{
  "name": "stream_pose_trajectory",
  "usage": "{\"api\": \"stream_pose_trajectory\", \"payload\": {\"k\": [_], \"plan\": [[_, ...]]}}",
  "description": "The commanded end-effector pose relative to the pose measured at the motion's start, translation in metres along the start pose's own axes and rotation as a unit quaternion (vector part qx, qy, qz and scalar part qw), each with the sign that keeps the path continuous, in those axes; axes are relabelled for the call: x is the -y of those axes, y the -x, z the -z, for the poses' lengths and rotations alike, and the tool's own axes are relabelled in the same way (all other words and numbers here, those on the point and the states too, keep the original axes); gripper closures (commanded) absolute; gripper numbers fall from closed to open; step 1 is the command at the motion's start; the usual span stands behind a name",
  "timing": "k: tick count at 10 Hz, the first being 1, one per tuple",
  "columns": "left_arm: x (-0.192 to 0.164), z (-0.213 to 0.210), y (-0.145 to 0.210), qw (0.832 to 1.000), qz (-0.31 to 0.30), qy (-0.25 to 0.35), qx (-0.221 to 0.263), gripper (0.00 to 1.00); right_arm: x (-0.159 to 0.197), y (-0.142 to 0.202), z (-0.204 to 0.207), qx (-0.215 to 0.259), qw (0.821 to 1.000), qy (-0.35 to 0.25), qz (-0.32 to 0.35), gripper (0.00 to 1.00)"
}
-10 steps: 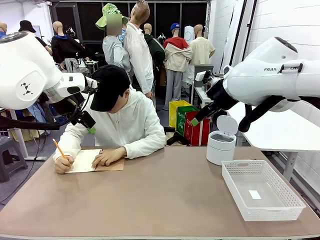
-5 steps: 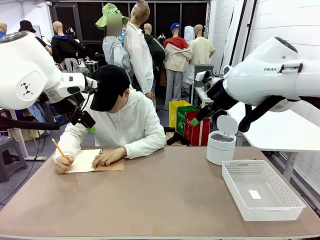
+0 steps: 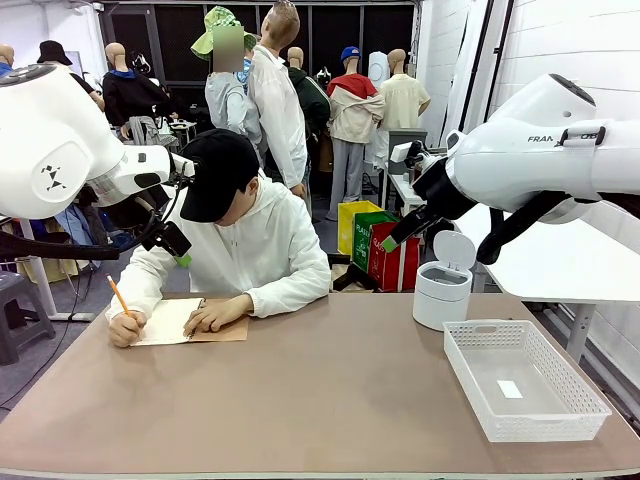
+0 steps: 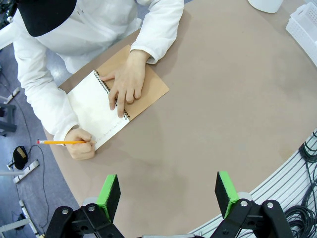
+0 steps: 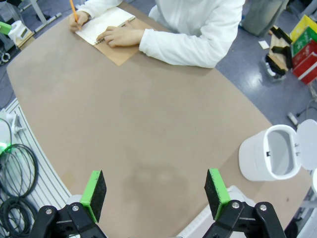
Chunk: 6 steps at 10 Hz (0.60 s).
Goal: Sort the paper based on its condition.
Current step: If a person hands you a paper, place it in the Organizing basket , and if it's crumpled, put it in the Trash can.
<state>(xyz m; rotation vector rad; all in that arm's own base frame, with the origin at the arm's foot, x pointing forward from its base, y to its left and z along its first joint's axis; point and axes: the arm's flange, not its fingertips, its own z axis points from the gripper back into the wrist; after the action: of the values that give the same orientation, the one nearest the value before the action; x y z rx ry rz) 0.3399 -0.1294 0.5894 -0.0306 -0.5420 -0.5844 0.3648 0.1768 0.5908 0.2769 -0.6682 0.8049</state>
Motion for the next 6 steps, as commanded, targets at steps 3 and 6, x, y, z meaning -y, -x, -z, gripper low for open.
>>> {"api": "stream_pose_trajectory", "payload": {"k": [3, 6], "plan": [[-0.0008, -0.0010, 0.0001, 1.000, 0.002, -0.001, 0.001, 0.00, -0.0003, 0.0000, 0.0007, 0.001, 1.000, -0.003, 0.000, 0.00], [-0.0008, -0.0010, 0.0001, 1.000, 0.002, -0.001, 0.001, 0.00, -0.0003, 0.0000, 0.0007, 0.001, 1.000, -0.003, 0.000, 0.00]]}}
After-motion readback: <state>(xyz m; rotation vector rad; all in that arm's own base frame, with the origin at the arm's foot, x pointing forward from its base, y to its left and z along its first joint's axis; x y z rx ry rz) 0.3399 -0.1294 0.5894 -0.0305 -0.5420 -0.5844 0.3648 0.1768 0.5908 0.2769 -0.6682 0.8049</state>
